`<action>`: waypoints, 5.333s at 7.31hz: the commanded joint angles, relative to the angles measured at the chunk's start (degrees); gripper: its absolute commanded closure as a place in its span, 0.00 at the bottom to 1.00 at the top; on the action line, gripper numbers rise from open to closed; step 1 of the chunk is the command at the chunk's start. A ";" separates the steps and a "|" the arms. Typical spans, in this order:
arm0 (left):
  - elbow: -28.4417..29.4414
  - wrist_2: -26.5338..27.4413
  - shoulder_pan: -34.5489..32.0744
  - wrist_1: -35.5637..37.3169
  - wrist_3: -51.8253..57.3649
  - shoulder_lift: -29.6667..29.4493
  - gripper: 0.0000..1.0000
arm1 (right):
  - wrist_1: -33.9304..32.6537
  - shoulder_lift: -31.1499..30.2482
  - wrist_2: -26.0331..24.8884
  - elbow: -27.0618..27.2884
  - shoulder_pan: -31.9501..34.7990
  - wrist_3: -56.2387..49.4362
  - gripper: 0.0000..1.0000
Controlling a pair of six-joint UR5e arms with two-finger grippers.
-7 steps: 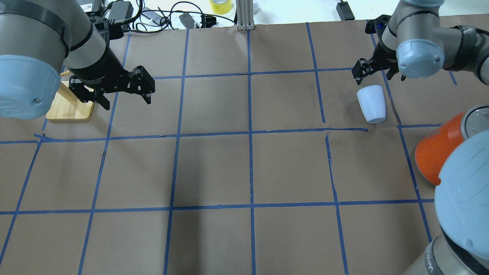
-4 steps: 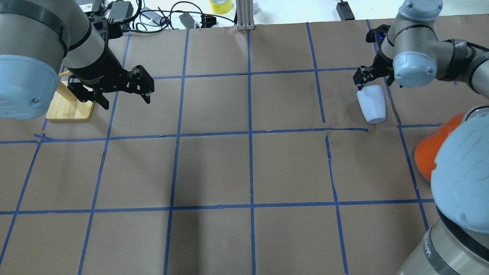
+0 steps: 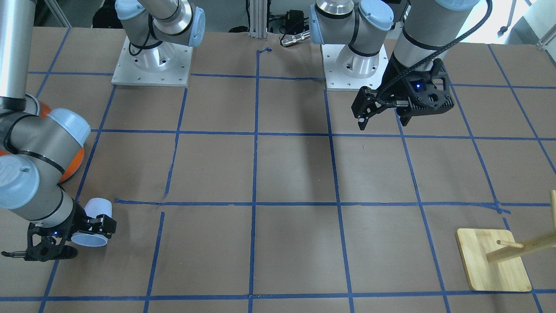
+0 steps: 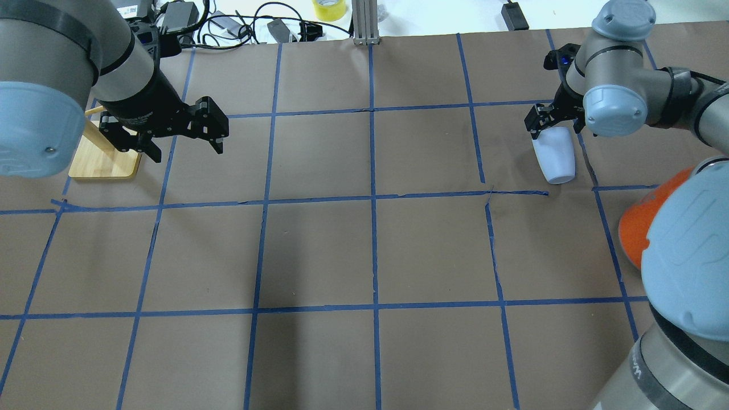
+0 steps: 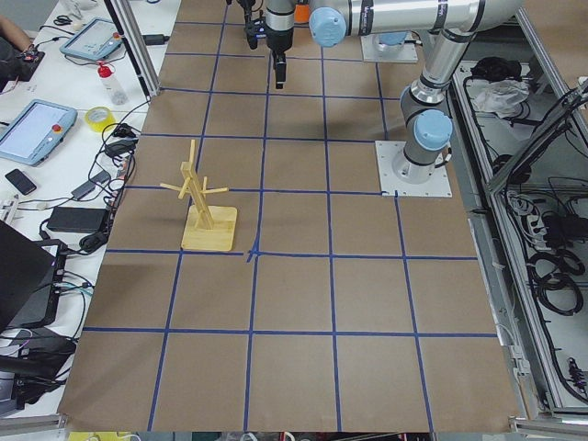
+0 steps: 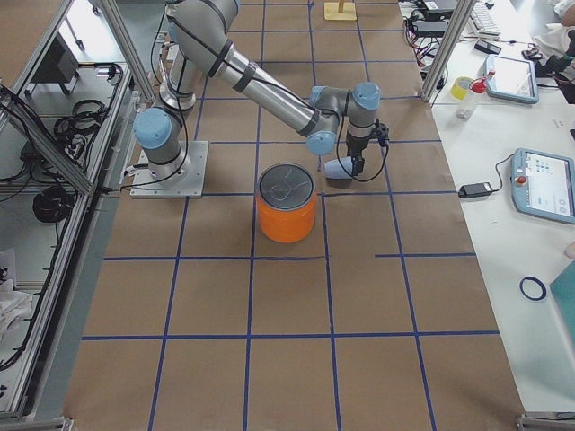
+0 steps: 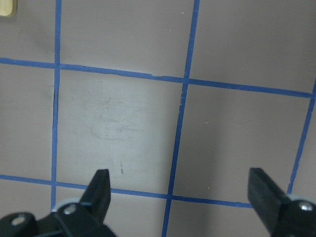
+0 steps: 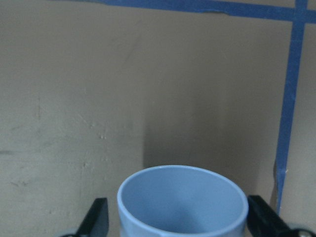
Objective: Flip cup
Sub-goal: 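Close the right gripper on the cup and lift it, then carry the cup with the right gripper toward the left gripper, then release the cup on its side and raise the right gripper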
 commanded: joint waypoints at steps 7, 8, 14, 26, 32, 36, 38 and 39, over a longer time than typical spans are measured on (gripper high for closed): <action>-0.07 0.09 0.14 0.00 0.04 0.11 0.00 | -0.14 1.66 -0.82 -0.19 0.00 -0.40 0.46; -0.07 0.17 0.14 0.00 0.04 0.11 0.00 | -0.05 1.49 -0.99 -0.20 0.00 -0.49 0.86; -0.07 1.67 0.14 0.09 -0.05 0.11 0.00 | -0.22 -6.34 2.15 -1.86 23.16 -7.85 0.96; 0.11 4.13 0.23 -0.09 0.22 -0.06 0.00 | -12.36 3.95 4.72 -2.75 39.73 -43.99 0.82; 0.28 4.13 0.93 -2.70 1.45 0.46 0.00 | -12.35 3.95 4.46 -1.95 39.64 -43.91 0.12; 0.02 4.13 0.93 -3.78 1.36 0.73 0.00 | -11.74 2.29 5.34 -2.22 38.85 -33.36 0.00; 0.11 4.13 1.11 -5.27 1.45 0.38 0.00 | -5.91 -2.44 5.34 -2.91 36.06 -33.18 0.00; 0.28 3.61 1.20 -3.88 1.62 -0.58 0.00 | -0.11 -6.21 5.42 -2.92 33.08 -33.10 0.00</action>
